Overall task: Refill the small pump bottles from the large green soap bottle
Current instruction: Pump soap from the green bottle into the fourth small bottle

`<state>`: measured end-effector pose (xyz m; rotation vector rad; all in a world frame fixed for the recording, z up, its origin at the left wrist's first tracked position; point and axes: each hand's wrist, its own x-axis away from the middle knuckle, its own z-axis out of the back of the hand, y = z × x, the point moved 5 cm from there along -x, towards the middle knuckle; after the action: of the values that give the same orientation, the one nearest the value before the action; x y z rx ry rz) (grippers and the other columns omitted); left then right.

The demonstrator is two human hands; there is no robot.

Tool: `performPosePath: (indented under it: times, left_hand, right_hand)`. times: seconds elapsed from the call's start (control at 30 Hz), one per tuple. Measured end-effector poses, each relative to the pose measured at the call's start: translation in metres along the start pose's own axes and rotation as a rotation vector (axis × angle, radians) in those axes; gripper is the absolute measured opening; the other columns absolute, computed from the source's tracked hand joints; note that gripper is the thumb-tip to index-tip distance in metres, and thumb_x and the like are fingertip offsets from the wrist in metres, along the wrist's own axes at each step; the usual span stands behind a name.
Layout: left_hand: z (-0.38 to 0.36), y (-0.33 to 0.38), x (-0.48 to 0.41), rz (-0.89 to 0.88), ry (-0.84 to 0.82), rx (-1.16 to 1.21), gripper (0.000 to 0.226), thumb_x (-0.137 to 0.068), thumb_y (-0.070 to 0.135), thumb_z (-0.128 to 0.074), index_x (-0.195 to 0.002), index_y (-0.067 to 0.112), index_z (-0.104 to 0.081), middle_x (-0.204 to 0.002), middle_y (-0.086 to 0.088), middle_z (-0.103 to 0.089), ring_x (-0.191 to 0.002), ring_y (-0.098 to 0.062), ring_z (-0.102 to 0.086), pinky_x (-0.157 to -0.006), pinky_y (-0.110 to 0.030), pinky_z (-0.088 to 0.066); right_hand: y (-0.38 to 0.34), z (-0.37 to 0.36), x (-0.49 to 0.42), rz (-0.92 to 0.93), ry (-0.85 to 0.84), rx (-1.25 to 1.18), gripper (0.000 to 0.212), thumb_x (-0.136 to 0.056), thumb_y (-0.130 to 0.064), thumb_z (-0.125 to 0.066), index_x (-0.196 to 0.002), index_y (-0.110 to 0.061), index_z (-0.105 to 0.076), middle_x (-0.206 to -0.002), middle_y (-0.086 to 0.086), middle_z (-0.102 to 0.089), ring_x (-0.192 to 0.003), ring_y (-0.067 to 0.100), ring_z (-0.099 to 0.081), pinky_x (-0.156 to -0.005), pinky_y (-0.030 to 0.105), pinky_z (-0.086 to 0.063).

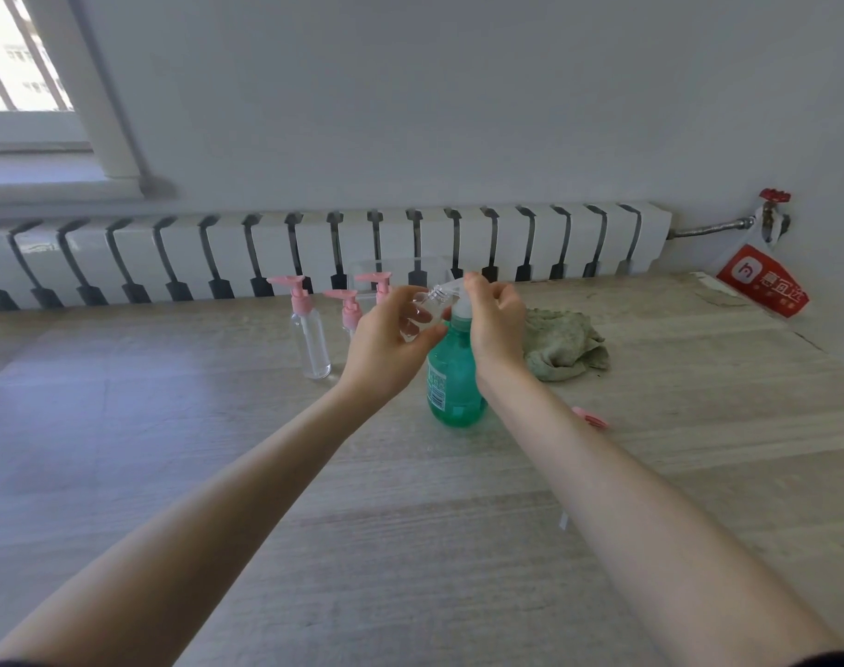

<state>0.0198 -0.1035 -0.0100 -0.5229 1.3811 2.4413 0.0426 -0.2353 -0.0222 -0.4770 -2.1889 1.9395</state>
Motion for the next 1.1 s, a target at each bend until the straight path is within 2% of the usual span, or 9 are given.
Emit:
performPosePath:
  times: [0.07,0.17,0.3,0.43,0.67,0.93,1.1]
  left_hand:
    - [-0.0002,-0.0007,0.0002,0.003,-0.002,0.004,0.043,-0.085,0.024,-0.068,-0.124,0.013,-0.053,-0.098,0.006,-0.061,-0.088,-0.009,-0.061,-0.072,-0.016,-0.046]
    - [-0.0002,-0.0014,0.0,0.005,-0.001,0.005,0.042,-0.085,0.024,-0.068,-0.124,0.013,-0.053,-0.098,0.006,-0.062,-0.088,-0.01,-0.061,-0.071,-0.015,-0.046]
    - [-0.0012,-0.0015,-0.0001,-0.003,0.003,0.011,0.042,-0.085,0.023,-0.069,-0.123,0.013,-0.054,-0.097,0.006,-0.062,-0.088,-0.01,-0.061,-0.073,-0.018,-0.047]
    - [0.0003,-0.0012,-0.0014,0.001,0.009,0.014,0.041,-0.086,0.025,-0.068,-0.123,0.014,-0.054,-0.097,0.006,-0.062,-0.087,-0.009,-0.062,-0.072,-0.016,-0.046]
    - [0.0016,0.0024,-0.0061,-0.012,0.02,0.023,0.04,-0.085,0.03,-0.068,-0.12,0.015,-0.055,-0.097,0.005,-0.065,-0.087,-0.011,-0.063,-0.077,-0.029,-0.054]
    - [0.0045,0.0044,-0.0059,-0.019,0.022,0.001,0.041,-0.085,0.029,-0.069,-0.12,0.015,-0.055,-0.097,0.006,-0.064,-0.087,-0.01,-0.063,-0.078,-0.032,-0.055]
    - [0.0049,0.0051,-0.0065,-0.031,0.018,-0.031,0.041,-0.084,0.027,-0.07,-0.121,0.015,-0.055,-0.097,0.007,-0.063,-0.088,-0.011,-0.062,-0.08,-0.035,-0.055]
  right_hand:
    - [-0.0001,0.0011,-0.0004,0.004,-0.002,-0.016,0.031,-0.077,-0.04,-0.06,-0.085,-0.015,-0.043,-0.083,0.012,-0.056,-0.076,0.028,-0.065,-0.065,0.034,-0.049]
    - [0.0009,0.0015,-0.0017,0.002,0.005,-0.033,0.03,-0.078,-0.036,-0.06,-0.083,-0.016,-0.039,-0.08,0.006,-0.051,-0.072,0.02,-0.062,-0.063,0.03,-0.046]
    - [0.0013,-0.0007,0.001,0.006,0.031,0.022,0.037,-0.067,-0.051,-0.058,-0.078,-0.02,-0.039,-0.081,0.005,-0.048,-0.074,0.022,-0.054,-0.065,0.035,-0.043]
    - [0.0023,0.0027,0.0022,0.032,0.059,0.068,0.039,-0.079,-0.055,-0.055,-0.081,-0.017,-0.047,-0.078,0.004,-0.05,-0.071,0.015,-0.049,-0.067,0.033,-0.041]
    - [-0.0033,0.0051,0.0042,0.009,0.041,0.103,0.054,-0.087,-0.063,-0.047,-0.094,-0.01,-0.058,-0.084,-0.002,-0.057,-0.074,0.006,-0.051,-0.068,0.026,-0.04]
    - [-0.0047,0.0047,0.0031,0.01,0.027,0.086,0.055,-0.089,-0.056,-0.05,-0.105,-0.004,-0.058,-0.086,0.002,-0.055,-0.072,0.007,-0.049,-0.064,0.023,-0.038]
    - [-0.0035,0.0038,0.0022,0.0,0.006,0.055,0.043,-0.088,-0.052,-0.053,-0.094,-0.01,-0.054,-0.085,0.004,-0.053,-0.073,0.011,-0.049,-0.064,0.024,-0.039]
